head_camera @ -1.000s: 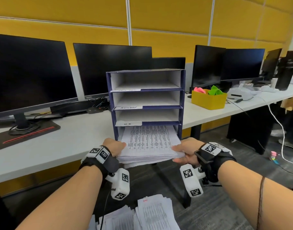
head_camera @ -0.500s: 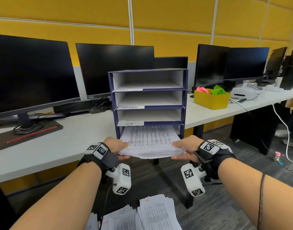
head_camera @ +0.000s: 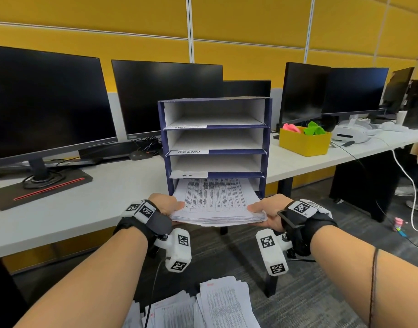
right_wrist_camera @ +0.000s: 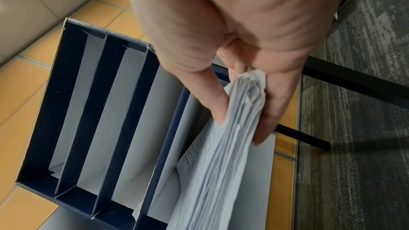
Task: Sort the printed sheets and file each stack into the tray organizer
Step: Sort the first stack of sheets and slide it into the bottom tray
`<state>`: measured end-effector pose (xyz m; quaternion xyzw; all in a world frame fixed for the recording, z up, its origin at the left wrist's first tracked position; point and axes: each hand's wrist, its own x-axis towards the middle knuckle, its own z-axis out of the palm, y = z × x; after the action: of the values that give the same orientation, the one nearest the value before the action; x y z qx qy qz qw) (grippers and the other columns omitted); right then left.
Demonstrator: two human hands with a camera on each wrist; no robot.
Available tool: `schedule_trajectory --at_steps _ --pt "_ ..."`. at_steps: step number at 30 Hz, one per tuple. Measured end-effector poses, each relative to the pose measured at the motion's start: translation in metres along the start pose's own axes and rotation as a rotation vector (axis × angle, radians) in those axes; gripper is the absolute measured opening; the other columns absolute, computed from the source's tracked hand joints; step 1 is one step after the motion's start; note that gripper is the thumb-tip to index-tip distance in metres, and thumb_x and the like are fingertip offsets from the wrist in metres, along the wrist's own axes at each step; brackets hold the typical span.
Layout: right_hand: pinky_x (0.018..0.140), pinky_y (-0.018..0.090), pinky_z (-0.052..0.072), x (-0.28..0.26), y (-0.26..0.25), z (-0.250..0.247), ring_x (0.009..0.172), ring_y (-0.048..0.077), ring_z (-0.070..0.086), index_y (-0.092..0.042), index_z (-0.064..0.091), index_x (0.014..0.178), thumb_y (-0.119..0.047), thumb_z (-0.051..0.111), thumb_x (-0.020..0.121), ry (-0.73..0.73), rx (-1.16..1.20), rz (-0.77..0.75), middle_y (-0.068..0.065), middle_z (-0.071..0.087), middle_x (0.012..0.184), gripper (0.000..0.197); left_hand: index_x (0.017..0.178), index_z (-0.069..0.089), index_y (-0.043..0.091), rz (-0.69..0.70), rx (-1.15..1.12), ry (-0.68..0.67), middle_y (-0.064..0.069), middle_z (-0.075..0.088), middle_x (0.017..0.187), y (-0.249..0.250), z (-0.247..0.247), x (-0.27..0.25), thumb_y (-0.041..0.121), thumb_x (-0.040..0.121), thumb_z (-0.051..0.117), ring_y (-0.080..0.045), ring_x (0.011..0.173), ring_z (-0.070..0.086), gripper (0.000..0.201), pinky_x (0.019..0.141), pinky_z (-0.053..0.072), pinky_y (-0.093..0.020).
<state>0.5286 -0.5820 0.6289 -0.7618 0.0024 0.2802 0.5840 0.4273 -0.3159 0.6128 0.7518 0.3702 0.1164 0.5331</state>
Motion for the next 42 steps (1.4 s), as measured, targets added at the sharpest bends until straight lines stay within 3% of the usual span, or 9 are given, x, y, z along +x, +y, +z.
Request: schedule_trajectory --at_steps 8,12,16,22,24,30,34,39,42 --pt "0.088 0.048 0.054 -0.005 -0.005 -0.001 0.089 0.040 0.069 0.001 0.058 0.099 -0.001 0.070 0.078 0.001 0.037 0.019 0.024 0.070 0.097 0.024 0.070 0.055 0.012 0.001 -0.034 0.024 -0.024 0.065 0.116 0.004 0.003 -0.002 0.018 0.070 0.080 -0.038 0.110 0.063 0.027 0.095 0.051 -0.050" --pt "0.085 0.049 0.055 0.000 -0.004 0.002 0.092 0.041 0.067 0.006 0.059 0.100 0.008 0.066 0.078 0.033 0.181 -0.014 0.024 0.067 0.103 0.024 0.070 0.056 0.012 0.007 -0.103 0.061 -0.022 0.068 0.110 0.001 0.006 0.015 0.028 0.046 0.079 -0.038 0.104 0.065 0.037 0.090 0.054 -0.050" --pt "0.081 0.047 0.056 -0.003 -0.007 0.007 0.094 0.039 0.066 0.004 0.055 0.089 0.008 0.062 0.083 0.068 0.251 -0.053 0.023 0.065 0.104 0.010 0.076 0.056 0.006 -0.011 -0.223 0.080 -0.020 0.067 0.089 0.023 0.011 -0.029 0.016 0.079 0.071 -0.036 0.076 0.070 0.018 0.069 0.059 -0.051" --pt "0.035 0.024 0.049 -0.022 -0.005 0.001 0.049 0.022 0.066 0.003 0.055 0.107 -0.021 0.067 0.087 0.118 -0.112 -0.057 0.021 0.065 0.094 0.033 0.091 0.058 -0.001 -0.054 -0.025 -0.002 -0.017 0.067 0.081 0.021 0.001 -0.038 0.018 0.090 0.065 -0.019 0.036 0.061 0.020 0.042 0.056 -0.027" --pt "0.031 0.018 0.042 -0.023 -0.005 -0.001 0.036 0.016 0.060 0.003 0.057 0.105 -0.021 0.067 0.087 0.141 -0.136 -0.079 0.019 0.064 0.086 0.032 0.085 0.057 -0.001 -0.024 -0.078 0.012 -0.016 0.065 0.077 0.020 -0.001 -0.037 0.011 0.089 0.067 -0.018 0.038 0.063 0.016 0.044 0.057 -0.030" --pt "0.040 0.032 0.055 -0.023 -0.013 0.005 0.071 0.026 0.066 0.003 0.053 0.091 -0.007 0.062 0.090 0.130 0.077 -0.091 0.022 0.060 0.107 0.014 0.090 0.061 -0.005 0.015 -0.179 0.013 -0.020 0.068 0.093 0.023 0.003 -0.038 0.017 0.085 0.073 -0.025 0.061 0.066 0.026 0.055 0.059 -0.034" --pt "0.040 0.033 0.055 -0.019 -0.009 0.005 0.071 0.027 0.064 0.004 0.052 0.098 -0.002 0.060 0.090 0.095 0.065 -0.060 0.021 0.060 0.098 0.013 0.093 0.056 -0.004 -0.023 -0.212 0.002 -0.022 0.064 0.105 0.019 0.005 -0.036 0.013 0.090 0.067 -0.027 0.069 0.064 0.020 0.042 0.057 -0.032" --pt "0.068 0.040 0.059 -0.023 -0.001 -0.007 0.069 0.026 0.067 0.000 0.055 0.108 -0.007 0.061 0.088 -0.048 -0.021 -0.012 0.020 0.066 0.088 0.022 0.079 0.053 -0.003 -0.076 -0.208 -0.056 -0.026 0.066 0.103 0.016 0.000 -0.044 -0.009 0.090 0.056 -0.038 0.086 0.067 0.013 0.044 0.057 -0.036" --pt "0.067 0.042 0.058 -0.031 0.000 -0.009 0.083 0.034 0.069 -0.002 0.050 0.115 -0.004 0.054 0.086 -0.087 -0.003 -0.021 0.023 0.065 0.106 0.029 0.106 0.057 -0.009 -0.114 -0.146 -0.158 -0.026 0.066 0.108 0.013 -0.010 -0.050 -0.005 0.089 0.057 -0.036 0.080 0.068 0.018 0.060 0.058 -0.045"
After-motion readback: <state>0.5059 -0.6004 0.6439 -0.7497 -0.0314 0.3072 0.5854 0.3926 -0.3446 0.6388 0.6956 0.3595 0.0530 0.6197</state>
